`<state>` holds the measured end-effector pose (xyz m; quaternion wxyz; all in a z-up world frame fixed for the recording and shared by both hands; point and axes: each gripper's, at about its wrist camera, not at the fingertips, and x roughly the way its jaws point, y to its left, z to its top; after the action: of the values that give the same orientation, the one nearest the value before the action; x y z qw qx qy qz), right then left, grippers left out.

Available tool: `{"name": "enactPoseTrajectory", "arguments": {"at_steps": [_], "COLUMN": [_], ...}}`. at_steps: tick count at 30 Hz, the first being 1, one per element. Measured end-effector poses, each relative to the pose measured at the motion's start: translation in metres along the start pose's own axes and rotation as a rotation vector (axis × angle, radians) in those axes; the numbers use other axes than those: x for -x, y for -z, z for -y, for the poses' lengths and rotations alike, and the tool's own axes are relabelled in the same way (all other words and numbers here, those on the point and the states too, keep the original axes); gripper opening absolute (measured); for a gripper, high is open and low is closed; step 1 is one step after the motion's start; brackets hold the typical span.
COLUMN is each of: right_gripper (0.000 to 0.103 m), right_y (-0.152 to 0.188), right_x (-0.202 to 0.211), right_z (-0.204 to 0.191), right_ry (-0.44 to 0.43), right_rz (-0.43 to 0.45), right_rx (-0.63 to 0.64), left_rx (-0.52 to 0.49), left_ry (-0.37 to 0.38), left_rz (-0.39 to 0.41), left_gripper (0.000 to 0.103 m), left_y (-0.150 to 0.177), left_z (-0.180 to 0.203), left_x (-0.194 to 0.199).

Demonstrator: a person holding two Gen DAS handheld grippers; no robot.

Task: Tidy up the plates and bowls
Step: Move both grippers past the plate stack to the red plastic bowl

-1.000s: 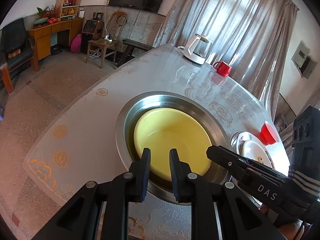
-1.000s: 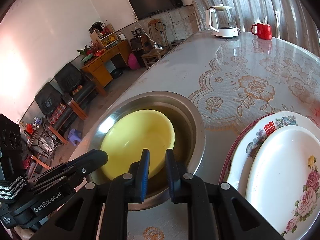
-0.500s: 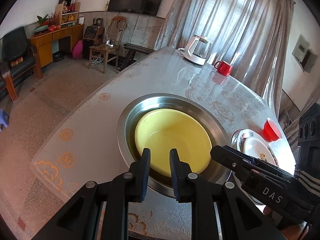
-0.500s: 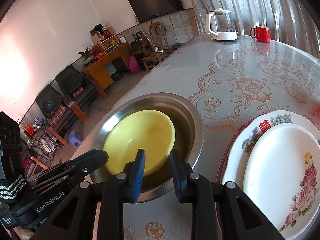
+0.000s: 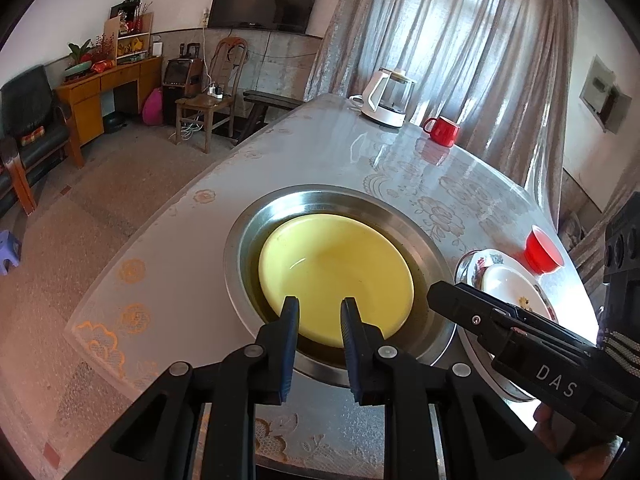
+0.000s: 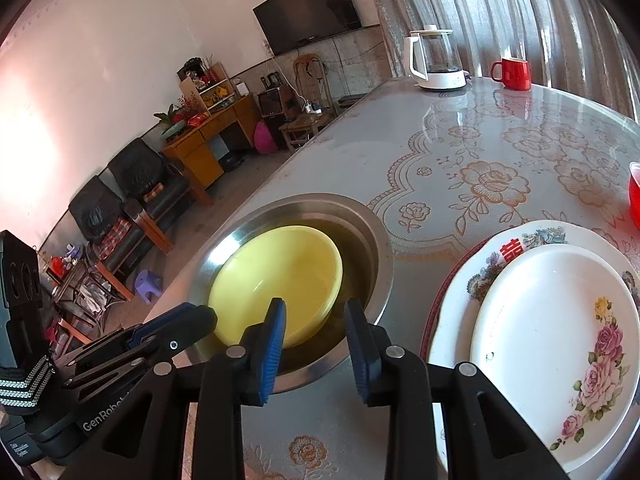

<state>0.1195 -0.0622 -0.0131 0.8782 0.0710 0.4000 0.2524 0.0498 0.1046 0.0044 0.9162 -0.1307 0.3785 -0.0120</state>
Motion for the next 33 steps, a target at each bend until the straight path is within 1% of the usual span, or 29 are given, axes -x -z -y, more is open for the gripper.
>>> {"name": "enactPoseTrajectory", "arguments": {"at_steps": [13,15,21,33], "right_gripper": [0.032,0.034,0.038,0.038], "right_y": [0.000,0.001,0.002,0.007], "right_x": [0.015,0.017,0.024,0.041], "right_z": [0.016,0.017,0.023,0.040], "right_ry": [0.018,0.025,0.062,0.155], "right_rz": [0.027,0.031,0.048,0.086], "right_rx": [-0.049,-0.053,-0.054,-0.074], "left_rx": [-0.048,-0.055,-0.080,-0.139], "left_ry": [0.016,0.018,0.026,0.045], "left_rz": [-0.007,-0.008,-0.003,-0.006], "left_gripper": [0.024,0.024,0.026,0.027], "left_y": [0.002,0.002,0.002,0.005], "left_z": [0.016,0.019,0.028,0.049], "left_x": [0.002,0.003,0.003,0.001]}}
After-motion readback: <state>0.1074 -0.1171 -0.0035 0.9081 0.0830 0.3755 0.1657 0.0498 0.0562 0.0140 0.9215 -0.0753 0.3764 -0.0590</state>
